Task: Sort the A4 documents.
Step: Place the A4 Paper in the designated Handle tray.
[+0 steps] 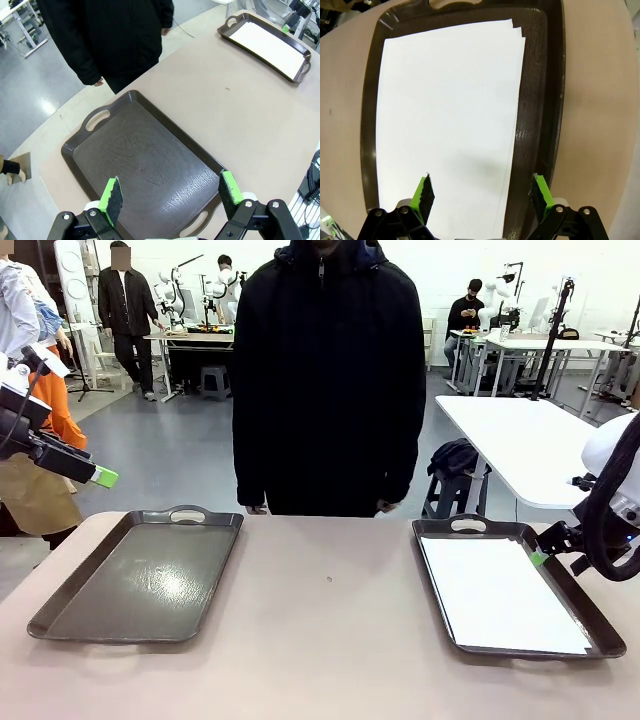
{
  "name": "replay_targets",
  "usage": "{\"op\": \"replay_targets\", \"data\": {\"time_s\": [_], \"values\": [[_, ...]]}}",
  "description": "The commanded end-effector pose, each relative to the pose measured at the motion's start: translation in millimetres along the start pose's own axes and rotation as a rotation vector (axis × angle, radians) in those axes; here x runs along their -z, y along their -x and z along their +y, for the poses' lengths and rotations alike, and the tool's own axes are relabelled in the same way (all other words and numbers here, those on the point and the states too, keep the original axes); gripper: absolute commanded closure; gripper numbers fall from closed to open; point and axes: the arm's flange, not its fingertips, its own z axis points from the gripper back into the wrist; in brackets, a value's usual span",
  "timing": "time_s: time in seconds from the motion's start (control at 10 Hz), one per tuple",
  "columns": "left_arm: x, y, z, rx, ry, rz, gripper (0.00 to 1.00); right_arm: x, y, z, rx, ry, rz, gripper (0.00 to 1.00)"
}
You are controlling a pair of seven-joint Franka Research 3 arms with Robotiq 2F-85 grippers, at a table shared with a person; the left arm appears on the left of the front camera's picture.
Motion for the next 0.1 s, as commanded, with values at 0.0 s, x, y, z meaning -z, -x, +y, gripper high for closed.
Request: {"op": "replay_targets", "data": {"time_s": [0.0], "values": [[0.8,1.1,1.2,-0.002,0.004,-0.003,0.0,0.3,-0.4,-0.4,-0.005,-0.002,0.003,0.0]]}}
